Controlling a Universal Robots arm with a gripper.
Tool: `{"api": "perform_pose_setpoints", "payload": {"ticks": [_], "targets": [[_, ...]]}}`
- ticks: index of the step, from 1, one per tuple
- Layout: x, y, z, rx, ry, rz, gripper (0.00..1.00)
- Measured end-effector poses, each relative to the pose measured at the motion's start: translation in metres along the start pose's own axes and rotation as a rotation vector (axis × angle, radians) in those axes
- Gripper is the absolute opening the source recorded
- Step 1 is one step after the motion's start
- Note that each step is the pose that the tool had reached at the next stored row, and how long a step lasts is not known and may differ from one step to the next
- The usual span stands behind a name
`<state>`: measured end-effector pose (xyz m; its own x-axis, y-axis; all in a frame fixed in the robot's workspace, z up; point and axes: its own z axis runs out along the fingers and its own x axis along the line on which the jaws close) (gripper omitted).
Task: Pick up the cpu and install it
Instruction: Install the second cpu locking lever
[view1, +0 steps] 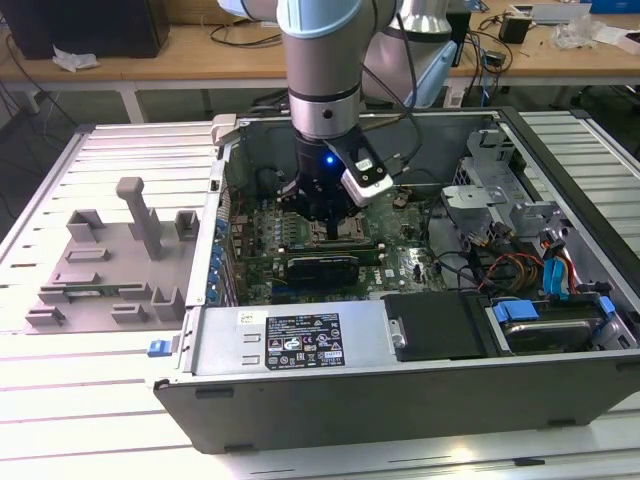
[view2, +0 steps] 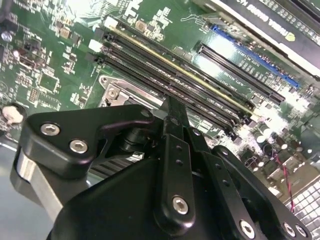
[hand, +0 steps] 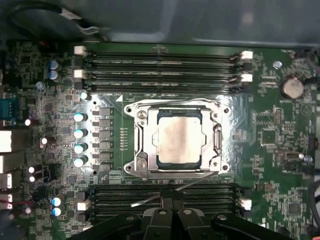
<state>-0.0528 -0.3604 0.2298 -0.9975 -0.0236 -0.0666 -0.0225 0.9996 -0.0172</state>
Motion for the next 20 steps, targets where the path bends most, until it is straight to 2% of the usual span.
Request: {"api": "perform_pose_setpoints", "payload": {"ticks": [7, 13, 20], "targets": [[0.0017, 0.0001, 0.0016, -0.0017, -0.0004, -0.022, 0.11], [0.0036, 0.0001, 0.0072, -0.0020, -0.0004, -0.028, 0.11], [0.0037, 0.0002, 0.0074, -0.0022, -0.0005, -0.028, 0.11]]}}
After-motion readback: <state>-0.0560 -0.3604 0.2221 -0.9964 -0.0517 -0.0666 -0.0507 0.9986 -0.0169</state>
